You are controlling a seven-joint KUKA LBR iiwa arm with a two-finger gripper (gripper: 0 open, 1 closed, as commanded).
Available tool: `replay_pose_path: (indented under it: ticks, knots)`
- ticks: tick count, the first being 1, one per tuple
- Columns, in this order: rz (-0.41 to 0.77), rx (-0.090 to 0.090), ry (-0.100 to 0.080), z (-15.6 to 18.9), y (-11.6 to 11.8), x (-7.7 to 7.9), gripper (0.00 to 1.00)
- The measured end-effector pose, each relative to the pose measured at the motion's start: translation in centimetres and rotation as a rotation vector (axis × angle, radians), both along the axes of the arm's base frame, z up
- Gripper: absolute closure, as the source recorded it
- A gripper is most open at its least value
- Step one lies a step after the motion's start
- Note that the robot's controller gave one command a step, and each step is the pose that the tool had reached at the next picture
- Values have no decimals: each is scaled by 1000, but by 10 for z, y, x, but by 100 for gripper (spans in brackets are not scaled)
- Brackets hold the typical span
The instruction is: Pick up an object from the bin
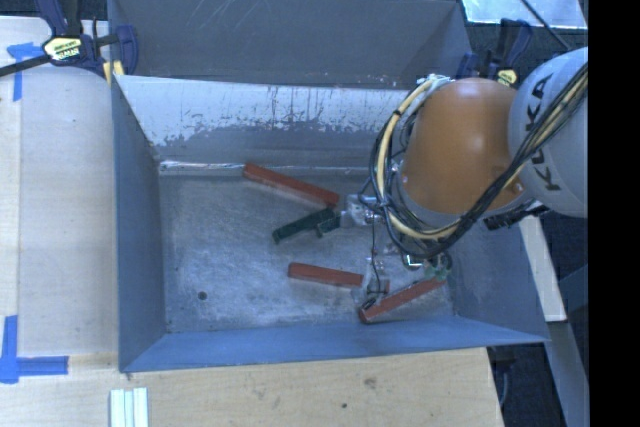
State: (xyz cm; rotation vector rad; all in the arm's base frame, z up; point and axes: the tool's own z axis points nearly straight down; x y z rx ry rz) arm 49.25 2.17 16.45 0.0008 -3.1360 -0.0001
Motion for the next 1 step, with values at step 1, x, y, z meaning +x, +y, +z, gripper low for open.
replay_pose_path:
  ticks: [1]
  knots:
    - [-80,0,-4,-98,9,-9,0]
